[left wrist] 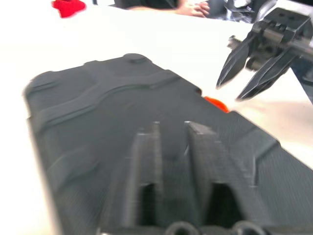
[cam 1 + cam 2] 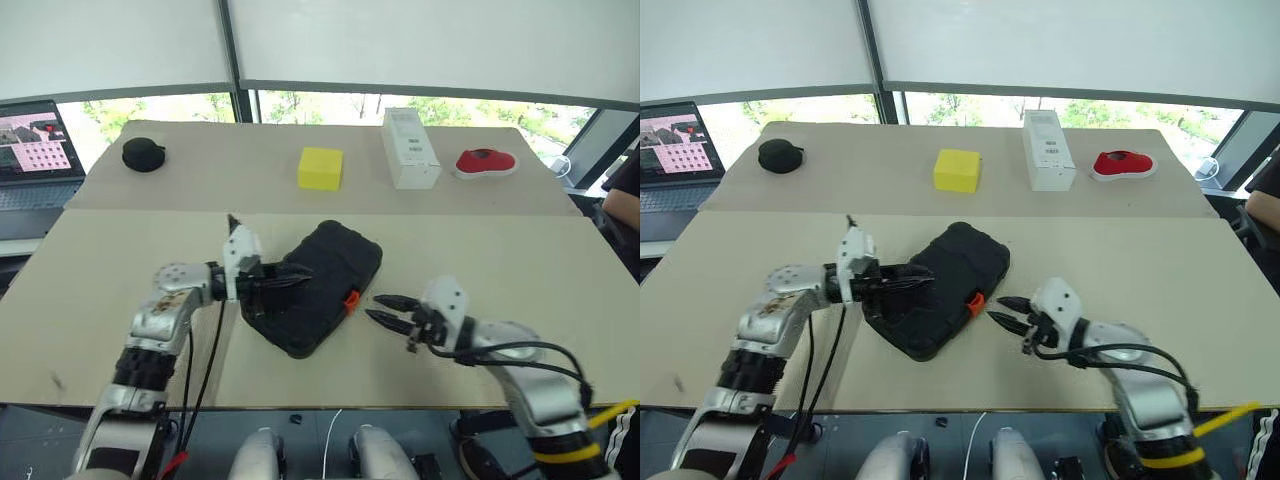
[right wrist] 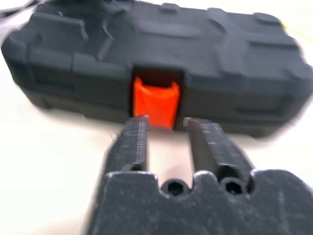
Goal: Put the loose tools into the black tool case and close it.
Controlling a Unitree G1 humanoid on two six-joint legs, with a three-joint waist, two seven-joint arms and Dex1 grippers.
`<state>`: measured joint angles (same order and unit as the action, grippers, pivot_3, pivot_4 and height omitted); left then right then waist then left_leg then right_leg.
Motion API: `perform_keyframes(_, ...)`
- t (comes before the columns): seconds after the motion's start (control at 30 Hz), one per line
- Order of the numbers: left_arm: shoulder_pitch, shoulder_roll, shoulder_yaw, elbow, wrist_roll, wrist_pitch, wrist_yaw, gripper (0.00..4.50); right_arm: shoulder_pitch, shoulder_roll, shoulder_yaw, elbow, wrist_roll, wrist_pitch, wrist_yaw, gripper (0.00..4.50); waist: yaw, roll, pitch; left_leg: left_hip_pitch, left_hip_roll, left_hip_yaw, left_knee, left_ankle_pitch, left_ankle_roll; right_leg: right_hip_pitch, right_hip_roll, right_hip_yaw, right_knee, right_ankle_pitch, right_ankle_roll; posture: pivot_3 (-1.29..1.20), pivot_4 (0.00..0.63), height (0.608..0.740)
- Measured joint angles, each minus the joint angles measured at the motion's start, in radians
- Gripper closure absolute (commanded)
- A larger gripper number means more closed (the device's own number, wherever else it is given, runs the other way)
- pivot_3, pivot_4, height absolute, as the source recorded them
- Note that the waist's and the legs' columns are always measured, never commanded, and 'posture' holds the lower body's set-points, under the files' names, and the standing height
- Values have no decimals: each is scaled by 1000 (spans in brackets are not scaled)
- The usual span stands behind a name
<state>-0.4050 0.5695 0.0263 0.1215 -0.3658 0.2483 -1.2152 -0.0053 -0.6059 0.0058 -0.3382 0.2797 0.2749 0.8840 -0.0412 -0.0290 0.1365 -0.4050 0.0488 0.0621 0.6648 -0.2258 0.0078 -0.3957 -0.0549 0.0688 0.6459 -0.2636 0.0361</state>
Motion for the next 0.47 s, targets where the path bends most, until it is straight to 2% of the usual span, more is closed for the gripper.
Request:
perform_keyframes(0.17, 150, 147, 172, -41, -30, -14, 21, 351, 72, -108, -106, 45, 13, -127, 89, 0, 4, -4, 4, -5, 0, 2, 0, 0, 0, -6, -2, 0, 0, 0, 0, 0, 150, 740)
perform_keyframes(0.2, 190, 169, 204, -40, -24, -48, 26, 64, 75, -122, -127, 61, 14, -150, 102, 0, 5, -4, 4, -5, 0, 2, 0, 0, 0, -6, -3, 0, 0, 0, 0, 0, 150, 740)
perform_keyframes(0.37, 389, 185, 255, -1, 61, -220, 83, 22, 71, -154, -150, 176, 1, -265, 146, 0, 16, -5, 5, -5, 0, 4, -1, 0, 0, -7, -5, 0, -1, 0, 0, 0, 150, 740)
perform_keyframes(0.47, 433, 181, 269, 23, 87, -300, 117, 22, 58, -161, -155, 287, -42, -358, 146, 0, 31, -10, 9, -6, 1, 5, -1, 0, 0, -8, -5, -1, -1, 0, -1, 0, 150, 740)
